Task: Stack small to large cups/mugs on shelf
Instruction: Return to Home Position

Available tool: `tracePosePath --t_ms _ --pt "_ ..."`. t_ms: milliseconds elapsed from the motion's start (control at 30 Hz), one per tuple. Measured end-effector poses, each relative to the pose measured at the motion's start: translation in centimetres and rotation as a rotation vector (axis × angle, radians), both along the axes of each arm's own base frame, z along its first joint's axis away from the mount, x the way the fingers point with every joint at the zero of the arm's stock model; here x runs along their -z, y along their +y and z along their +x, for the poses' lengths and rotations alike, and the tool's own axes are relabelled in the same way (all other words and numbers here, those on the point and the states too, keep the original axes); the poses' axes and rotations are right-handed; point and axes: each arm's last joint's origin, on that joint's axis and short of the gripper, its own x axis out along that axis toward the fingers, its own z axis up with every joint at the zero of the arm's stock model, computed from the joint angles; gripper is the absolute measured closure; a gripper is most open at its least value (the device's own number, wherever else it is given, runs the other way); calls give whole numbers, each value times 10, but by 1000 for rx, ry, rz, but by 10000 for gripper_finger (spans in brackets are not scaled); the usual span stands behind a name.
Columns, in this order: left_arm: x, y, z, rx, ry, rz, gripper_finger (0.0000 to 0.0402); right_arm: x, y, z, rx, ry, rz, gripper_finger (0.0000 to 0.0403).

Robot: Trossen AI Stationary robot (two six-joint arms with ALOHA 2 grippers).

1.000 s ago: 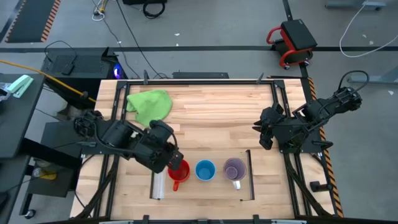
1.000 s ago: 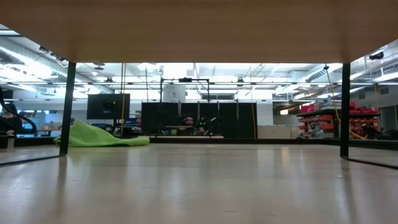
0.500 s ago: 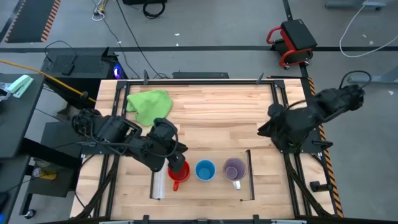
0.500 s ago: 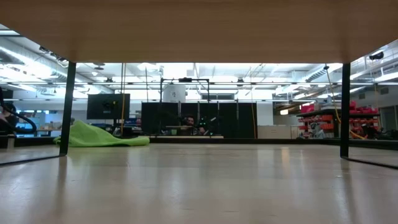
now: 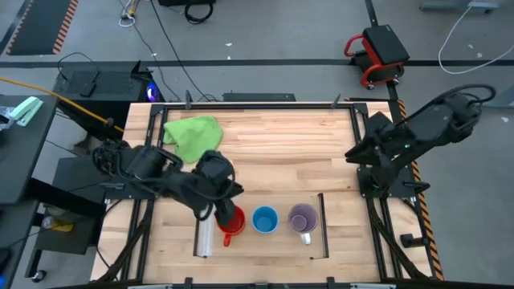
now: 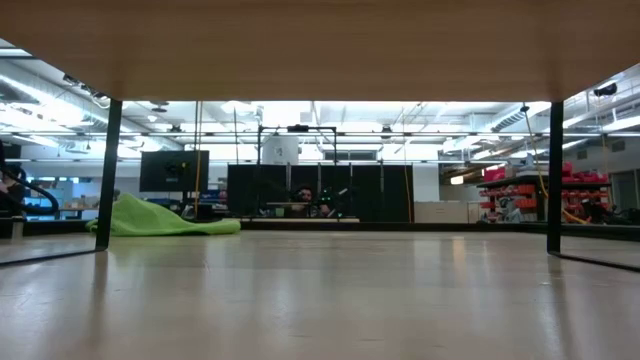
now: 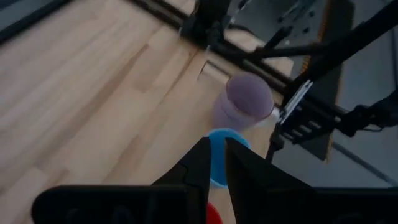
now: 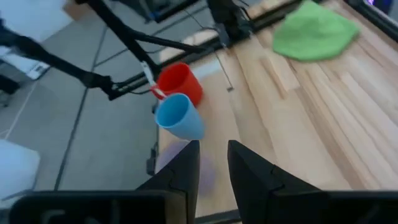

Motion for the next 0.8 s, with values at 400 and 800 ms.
tracePosePath --t_ms 400,800 --pt "-66 40 -69 127 -295 164 340 -36 -23 -46 -84 -339 -23 312" --pt "-107 69 -133 279 -553 279 346 -54 -50 -113 -331 -865 -31 312"
